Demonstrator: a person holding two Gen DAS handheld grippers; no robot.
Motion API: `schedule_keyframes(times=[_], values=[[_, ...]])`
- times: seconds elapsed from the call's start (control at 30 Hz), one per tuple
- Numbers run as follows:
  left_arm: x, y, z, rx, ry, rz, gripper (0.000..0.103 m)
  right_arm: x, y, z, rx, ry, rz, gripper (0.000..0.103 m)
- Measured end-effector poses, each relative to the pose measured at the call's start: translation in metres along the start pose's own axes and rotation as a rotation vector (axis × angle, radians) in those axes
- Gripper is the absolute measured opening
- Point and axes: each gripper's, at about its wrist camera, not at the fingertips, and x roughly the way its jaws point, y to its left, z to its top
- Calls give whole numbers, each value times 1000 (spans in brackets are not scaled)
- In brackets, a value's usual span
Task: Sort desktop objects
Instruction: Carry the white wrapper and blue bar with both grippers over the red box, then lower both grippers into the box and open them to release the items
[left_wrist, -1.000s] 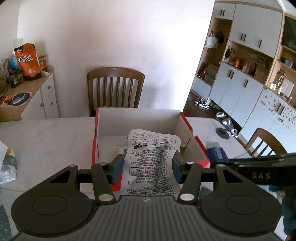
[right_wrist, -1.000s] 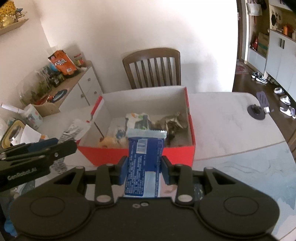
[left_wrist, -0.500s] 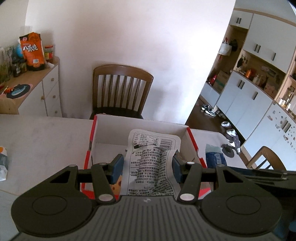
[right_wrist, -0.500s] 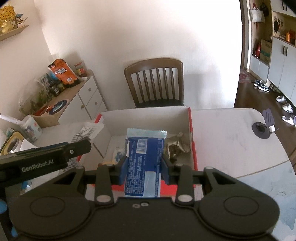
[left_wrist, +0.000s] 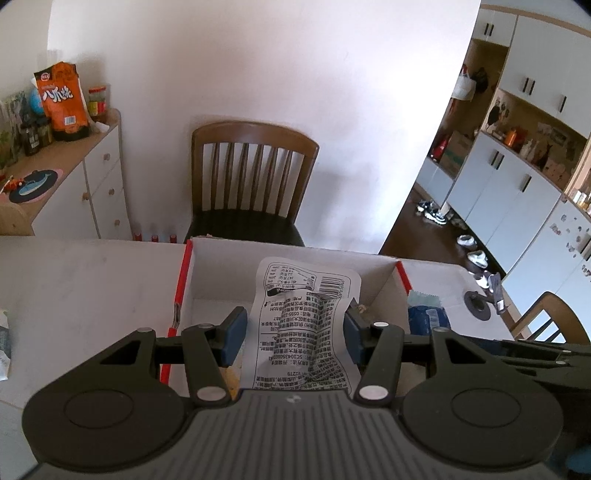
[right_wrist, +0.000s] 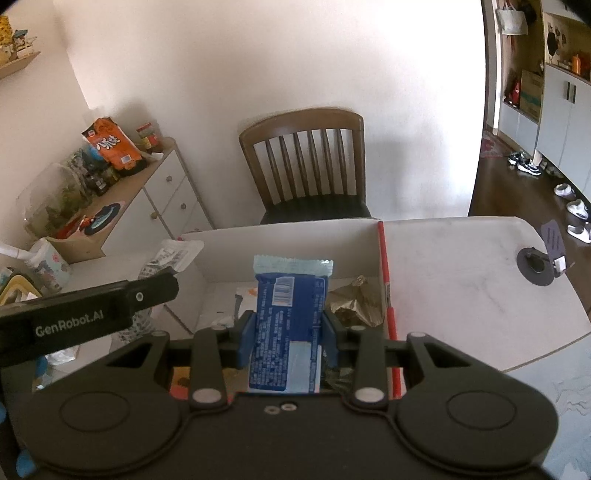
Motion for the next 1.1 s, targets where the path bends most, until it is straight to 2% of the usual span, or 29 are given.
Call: schedule_keyframes(times=[0.5, 0.9, 1.1], values=[[48, 9, -1, 54, 65, 76, 53, 42, -16, -1, 3, 49, -19, 37], [80, 1, -9, 172, 107, 144, 53, 68, -17, -12, -35, 102, -24, 37], [92, 1, -10, 180, 138, 144, 53, 79, -18, -19, -53, 128, -40, 37]])
